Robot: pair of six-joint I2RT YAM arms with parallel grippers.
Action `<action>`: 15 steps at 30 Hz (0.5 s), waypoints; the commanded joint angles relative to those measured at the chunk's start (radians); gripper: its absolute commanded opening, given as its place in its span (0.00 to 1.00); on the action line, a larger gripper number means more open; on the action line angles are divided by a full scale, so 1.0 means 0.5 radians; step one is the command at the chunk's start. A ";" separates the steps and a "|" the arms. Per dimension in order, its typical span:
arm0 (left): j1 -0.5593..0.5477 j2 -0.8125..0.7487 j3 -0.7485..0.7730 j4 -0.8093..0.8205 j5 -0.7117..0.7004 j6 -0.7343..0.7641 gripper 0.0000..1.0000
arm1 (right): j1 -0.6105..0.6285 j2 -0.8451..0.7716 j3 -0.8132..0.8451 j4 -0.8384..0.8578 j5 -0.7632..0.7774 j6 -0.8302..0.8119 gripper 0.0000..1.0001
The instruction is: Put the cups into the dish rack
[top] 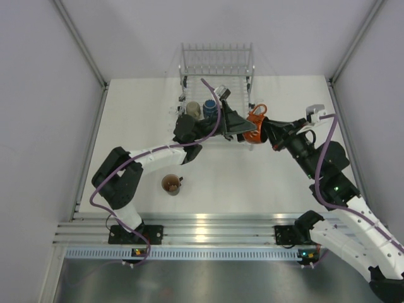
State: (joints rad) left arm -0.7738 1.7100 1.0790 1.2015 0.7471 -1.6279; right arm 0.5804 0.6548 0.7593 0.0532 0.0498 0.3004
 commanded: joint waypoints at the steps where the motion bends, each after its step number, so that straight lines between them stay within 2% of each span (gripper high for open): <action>1: -0.216 -0.067 0.109 0.386 0.417 -0.015 0.00 | -0.084 0.077 -0.034 0.148 0.247 0.010 0.03; 6: -0.149 -0.015 0.158 0.389 0.408 0.010 0.00 | -0.084 0.025 -0.058 0.136 0.290 0.010 0.20; 9: -0.091 0.022 0.164 0.389 0.396 0.025 0.00 | -0.087 -0.009 -0.064 0.124 0.299 0.010 0.26; 15: 0.044 0.093 0.189 0.420 0.383 0.010 0.00 | -0.084 -0.058 -0.116 0.105 0.318 0.016 0.29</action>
State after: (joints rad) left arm -0.7586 1.7664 1.1202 1.2057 0.8265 -1.6135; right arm 0.5747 0.6369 0.7128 0.0673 0.0921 0.3168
